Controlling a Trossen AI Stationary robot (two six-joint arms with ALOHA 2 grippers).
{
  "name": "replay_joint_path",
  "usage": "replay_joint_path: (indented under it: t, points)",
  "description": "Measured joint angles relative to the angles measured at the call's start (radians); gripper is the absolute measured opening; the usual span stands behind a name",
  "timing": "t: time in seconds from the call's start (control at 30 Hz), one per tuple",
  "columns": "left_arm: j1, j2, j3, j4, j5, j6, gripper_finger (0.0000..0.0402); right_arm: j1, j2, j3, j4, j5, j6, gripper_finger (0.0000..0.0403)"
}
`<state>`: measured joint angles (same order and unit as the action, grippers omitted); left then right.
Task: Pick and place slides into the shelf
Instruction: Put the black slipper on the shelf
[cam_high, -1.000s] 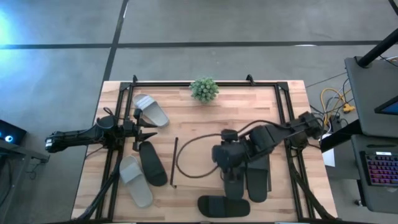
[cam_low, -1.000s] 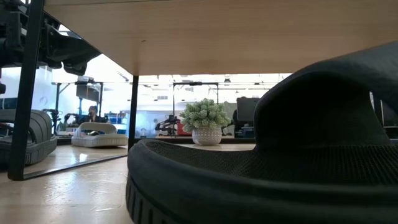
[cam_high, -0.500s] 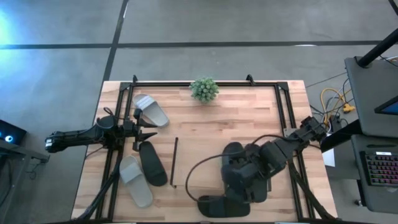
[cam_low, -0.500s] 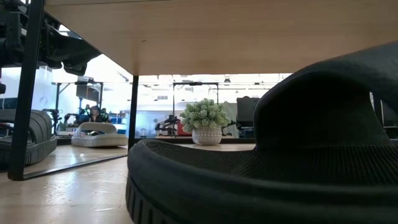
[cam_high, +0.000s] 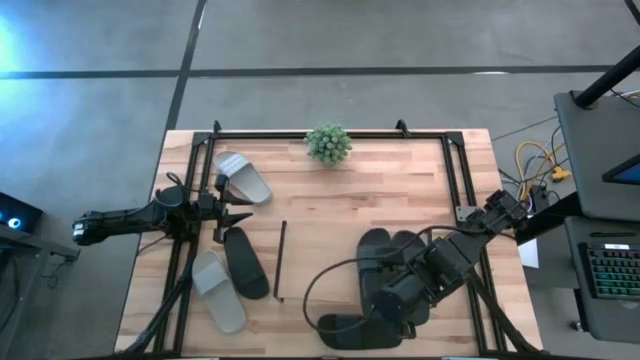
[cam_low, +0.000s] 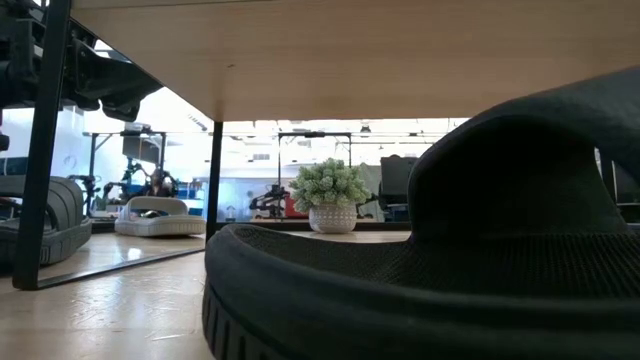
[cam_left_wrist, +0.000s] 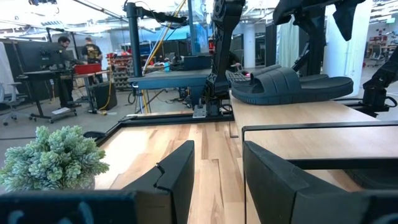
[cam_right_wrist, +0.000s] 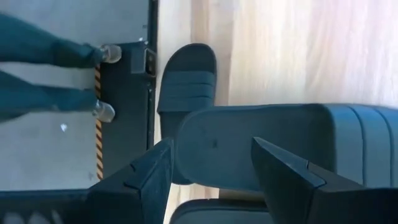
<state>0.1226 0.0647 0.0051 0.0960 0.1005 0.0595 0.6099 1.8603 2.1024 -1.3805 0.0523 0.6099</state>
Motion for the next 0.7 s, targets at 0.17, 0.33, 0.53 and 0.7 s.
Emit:
replay_joint_path:
  t: [0.17, 0.33, 0.53, 0.7]
  points:
    - [0.000, 0.000, 0.000, 0.000, 0.000, 0.000, 0.0123, -0.001, 0.001, -0.002, -0.003, -0.007, 0.180, 0.0205]
    - [0.000, -0.001, 0.000, 0.000, 0.000, 0.000, 0.0123, 0.007, 0.001, -0.011, -0.002, -0.004, 0.402, 0.0205]
    - [0.000, -0.002, 0.000, 0.000, 0.000, 0.000, 0.0123, 0.033, 0.001, -0.038, 0.003, -0.003, 0.659, 0.0205]
    - [0.000, -0.001, 0.000, 0.000, 0.000, 0.000, 0.0123, 0.076, 0.001, -0.058, 0.004, -0.025, 0.825, 0.0205]
